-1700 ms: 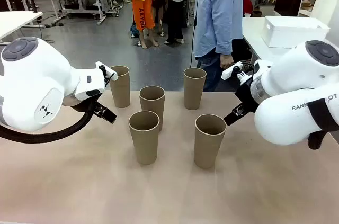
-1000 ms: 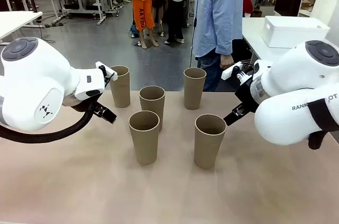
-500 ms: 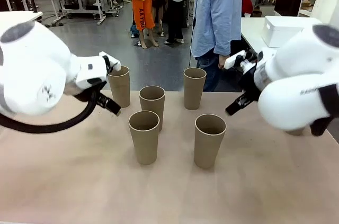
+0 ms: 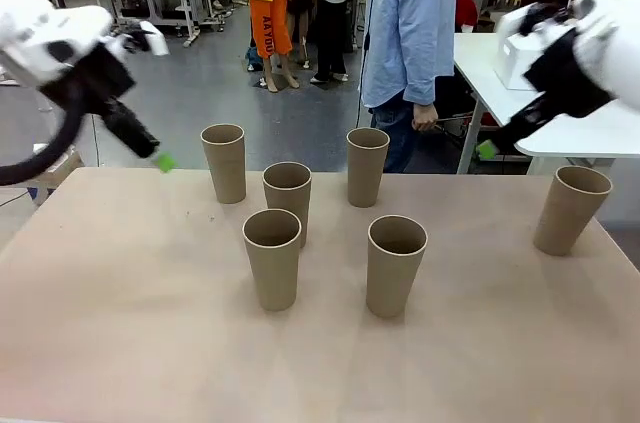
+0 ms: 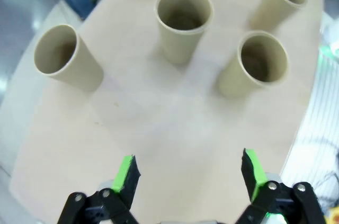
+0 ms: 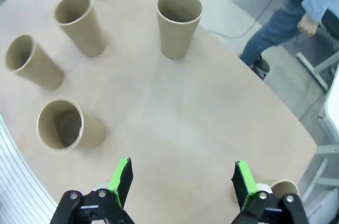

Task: Stack the cups and store them in the basket.
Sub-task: Pick up two Reusable plastic cups , one in each hand.

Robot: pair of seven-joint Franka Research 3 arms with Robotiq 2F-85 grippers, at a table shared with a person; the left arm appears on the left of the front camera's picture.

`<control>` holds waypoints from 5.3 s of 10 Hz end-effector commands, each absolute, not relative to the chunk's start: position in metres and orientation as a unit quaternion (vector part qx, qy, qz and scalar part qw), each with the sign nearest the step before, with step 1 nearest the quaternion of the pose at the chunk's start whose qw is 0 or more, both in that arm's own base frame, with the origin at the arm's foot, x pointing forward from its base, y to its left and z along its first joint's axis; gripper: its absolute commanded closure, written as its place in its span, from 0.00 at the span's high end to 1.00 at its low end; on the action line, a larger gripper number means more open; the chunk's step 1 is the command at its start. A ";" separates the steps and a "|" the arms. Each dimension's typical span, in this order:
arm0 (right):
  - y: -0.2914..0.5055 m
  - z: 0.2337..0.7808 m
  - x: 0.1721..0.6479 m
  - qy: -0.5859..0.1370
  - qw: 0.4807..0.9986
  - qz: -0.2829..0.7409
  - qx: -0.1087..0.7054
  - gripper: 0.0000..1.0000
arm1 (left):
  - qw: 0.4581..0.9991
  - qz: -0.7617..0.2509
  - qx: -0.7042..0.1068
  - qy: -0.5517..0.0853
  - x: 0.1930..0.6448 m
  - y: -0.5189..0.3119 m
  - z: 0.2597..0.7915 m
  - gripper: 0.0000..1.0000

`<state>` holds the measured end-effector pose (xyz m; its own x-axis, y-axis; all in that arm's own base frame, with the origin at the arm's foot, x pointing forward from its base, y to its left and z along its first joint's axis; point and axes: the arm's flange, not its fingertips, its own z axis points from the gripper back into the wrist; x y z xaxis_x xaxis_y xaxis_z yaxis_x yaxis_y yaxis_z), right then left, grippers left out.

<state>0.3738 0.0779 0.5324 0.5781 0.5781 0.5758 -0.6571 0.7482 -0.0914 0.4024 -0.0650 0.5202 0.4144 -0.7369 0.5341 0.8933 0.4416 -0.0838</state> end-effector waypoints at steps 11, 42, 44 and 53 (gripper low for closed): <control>-0.069 0.499 0.286 -0.387 0.781 0.461 0.168 1.00 | 0.672 -0.559 -0.267 -0.405 0.299 0.037 0.500 1.00; -0.081 0.536 0.310 -0.378 0.791 0.452 0.164 1.00 | 0.680 -0.557 -0.269 -0.395 0.312 0.041 0.516 1.00; -0.081 0.536 0.310 -0.378 0.791 0.452 0.164 1.00 | 0.680 -0.557 -0.269 -0.395 0.312 0.041 0.516 1.00; -0.081 0.536 0.310 -0.378 0.791 0.452 0.164 1.00 | 0.680 -0.557 -0.269 -0.395 0.312 0.041 0.516 1.00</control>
